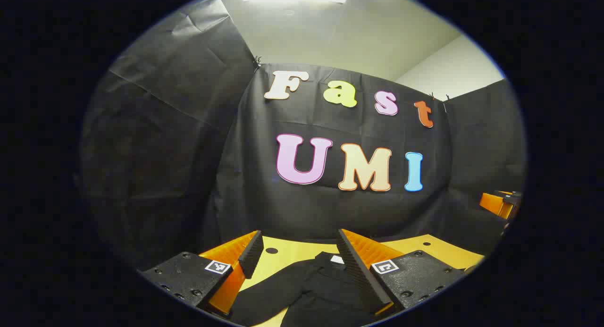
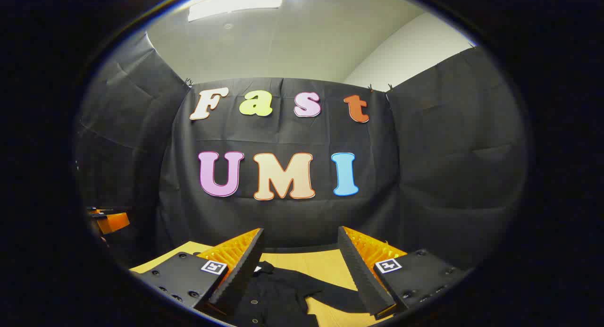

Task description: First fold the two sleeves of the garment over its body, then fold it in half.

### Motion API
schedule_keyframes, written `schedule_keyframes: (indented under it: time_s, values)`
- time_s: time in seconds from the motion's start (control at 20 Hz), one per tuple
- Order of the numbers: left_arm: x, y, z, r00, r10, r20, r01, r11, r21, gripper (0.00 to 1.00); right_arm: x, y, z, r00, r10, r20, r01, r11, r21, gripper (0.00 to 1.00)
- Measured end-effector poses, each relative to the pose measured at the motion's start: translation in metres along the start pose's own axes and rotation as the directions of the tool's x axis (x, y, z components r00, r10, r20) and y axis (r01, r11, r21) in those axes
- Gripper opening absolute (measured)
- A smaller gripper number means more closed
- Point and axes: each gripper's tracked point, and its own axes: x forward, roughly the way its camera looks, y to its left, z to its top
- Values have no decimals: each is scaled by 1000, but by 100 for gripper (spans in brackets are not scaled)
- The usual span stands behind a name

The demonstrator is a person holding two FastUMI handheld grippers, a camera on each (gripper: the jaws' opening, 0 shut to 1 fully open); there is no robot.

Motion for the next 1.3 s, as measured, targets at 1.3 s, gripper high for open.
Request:
schedule_keyframes:
  time_s: [1.3]
  values:
    - [-27, 45, -29, 982, 160, -103, -163, 987, -16, 92, -12, -24, -55, 983, -28, -179, 33, 999, 23, 99]
